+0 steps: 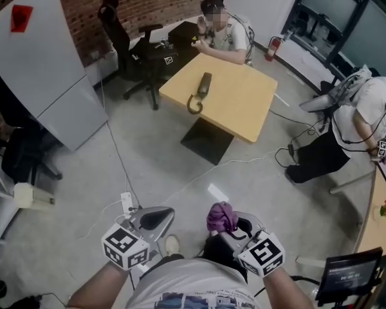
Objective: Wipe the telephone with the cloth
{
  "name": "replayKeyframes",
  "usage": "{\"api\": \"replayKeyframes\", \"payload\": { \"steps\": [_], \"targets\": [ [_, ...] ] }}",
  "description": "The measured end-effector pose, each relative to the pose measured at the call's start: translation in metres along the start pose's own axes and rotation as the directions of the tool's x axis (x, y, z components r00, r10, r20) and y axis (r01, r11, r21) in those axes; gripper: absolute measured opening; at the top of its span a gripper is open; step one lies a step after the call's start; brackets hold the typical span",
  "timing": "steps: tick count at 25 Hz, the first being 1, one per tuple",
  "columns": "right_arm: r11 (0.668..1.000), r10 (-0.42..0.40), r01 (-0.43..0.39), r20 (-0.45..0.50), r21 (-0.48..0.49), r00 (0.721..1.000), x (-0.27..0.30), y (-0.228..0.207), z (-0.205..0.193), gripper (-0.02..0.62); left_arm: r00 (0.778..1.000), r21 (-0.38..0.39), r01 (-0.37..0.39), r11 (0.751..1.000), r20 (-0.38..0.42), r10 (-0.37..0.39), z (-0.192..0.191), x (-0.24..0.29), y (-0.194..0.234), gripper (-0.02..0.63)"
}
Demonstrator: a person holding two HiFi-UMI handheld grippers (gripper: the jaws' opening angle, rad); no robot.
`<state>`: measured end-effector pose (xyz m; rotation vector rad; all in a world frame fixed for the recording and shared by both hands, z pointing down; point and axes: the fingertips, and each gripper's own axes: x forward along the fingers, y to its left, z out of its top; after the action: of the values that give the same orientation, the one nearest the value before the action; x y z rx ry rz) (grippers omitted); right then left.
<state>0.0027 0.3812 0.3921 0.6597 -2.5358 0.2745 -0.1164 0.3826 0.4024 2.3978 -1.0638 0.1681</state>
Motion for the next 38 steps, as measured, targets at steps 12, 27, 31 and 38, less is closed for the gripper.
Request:
{"api": "replayKeyframes", "payload": {
  "steps": [12, 27, 31, 38],
  "targets": [
    [0.999, 0.045, -0.045, 0.033, -0.015, 0.998, 0.042, -0.126, 0.021, 0.123, 0.998, 0.018, -0.066, 0.998, -0.011, 0.066, 0.05, 0.105, 0.054, 0.027],
    [0.994, 0.103, -0.103, 0.035, 0.023, 0.994, 0.1, -0.267, 0.024, 0.123, 0.962, 0.037, -0.269, 0.963, -0.046, 0.27, 0.104, 0.225, 0.156, 0.138],
    [0.997, 0.077, -0.077, 0.023, 0.017, 0.997, 0.129, -0.287, 0.038, 0.123, 0.958, 0.051, -0.278, 0.959, -0.063, 0.281, 0.11, 0.245, 0.201, 0.143],
    [0.998, -0.052, 0.052, -0.008, 0.043, 0.999, 0.158, -0.326, 0.079, 0.123, 0.972, 0.083, -0.205, 0.975, -0.102, 0.213, 0.137, 0.295, 0.257, 0.156]
  ]
}}
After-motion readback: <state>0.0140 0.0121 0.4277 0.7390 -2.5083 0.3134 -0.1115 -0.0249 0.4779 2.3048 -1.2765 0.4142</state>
